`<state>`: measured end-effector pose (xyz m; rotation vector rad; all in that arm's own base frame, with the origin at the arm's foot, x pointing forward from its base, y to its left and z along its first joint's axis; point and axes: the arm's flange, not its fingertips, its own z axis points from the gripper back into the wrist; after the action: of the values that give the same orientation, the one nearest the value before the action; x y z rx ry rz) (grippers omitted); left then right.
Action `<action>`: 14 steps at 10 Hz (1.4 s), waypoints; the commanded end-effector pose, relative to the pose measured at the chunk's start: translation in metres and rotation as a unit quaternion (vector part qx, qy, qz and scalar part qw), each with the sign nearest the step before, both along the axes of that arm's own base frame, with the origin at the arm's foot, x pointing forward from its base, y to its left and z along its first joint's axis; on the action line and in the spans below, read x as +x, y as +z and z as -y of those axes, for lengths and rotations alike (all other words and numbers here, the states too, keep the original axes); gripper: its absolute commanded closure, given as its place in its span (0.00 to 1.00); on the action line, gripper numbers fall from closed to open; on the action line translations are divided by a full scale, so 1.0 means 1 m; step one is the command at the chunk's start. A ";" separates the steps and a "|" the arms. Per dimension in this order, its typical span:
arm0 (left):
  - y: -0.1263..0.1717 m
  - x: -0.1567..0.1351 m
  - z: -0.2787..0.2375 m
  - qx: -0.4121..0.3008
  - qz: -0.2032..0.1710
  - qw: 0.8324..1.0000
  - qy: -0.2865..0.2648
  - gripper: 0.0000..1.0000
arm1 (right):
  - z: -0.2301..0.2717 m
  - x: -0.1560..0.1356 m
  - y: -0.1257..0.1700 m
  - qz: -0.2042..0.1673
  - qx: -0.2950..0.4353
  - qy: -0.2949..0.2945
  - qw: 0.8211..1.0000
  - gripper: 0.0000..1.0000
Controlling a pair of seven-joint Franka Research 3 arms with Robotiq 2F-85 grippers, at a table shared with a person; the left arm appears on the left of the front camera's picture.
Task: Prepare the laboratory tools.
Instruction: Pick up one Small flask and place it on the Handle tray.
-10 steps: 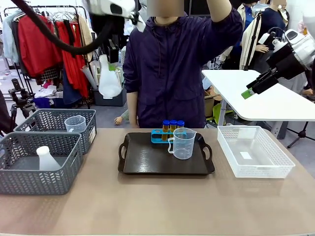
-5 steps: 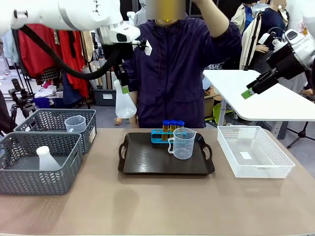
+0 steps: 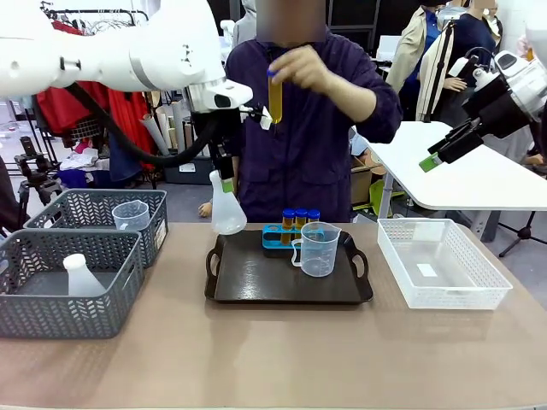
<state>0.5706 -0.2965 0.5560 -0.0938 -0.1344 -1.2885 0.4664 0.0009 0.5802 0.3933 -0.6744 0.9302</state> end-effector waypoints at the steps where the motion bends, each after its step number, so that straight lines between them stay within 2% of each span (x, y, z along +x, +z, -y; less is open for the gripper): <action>1: -0.011 0.005 0.001 -0.020 -0.009 1.000 -0.017 1.00 | 0.000 0.000 0.001 0.002 0.009 0.004 1.000 0.00; 3: -0.026 0.011 0.008 -0.022 -0.020 0.999 -0.029 1.00 | 0.000 0.000 0.001 0.002 0.009 0.004 1.000 0.00; 5: -0.026 0.011 0.008 -0.024 -0.021 0.999 -0.028 1.00 | 0.000 0.000 0.001 0.002 0.009 0.004 1.000 0.00; 10: 0.001 -0.003 -0.003 -0.023 0.010 1.000 -0.013 1.00 | 0.000 0.000 0.001 0.002 0.009 0.004 1.000 0.00; 14: 0.006 -0.007 -0.001 -0.013 0.014 1.000 0.003 1.00 | 0.000 0.000 0.001 0.002 0.009 0.004 1.000 0.00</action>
<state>0.5714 -0.3001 0.5657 -0.1062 -0.1721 -1.3068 0.4665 0.0009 0.5802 0.3933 -0.6743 0.9302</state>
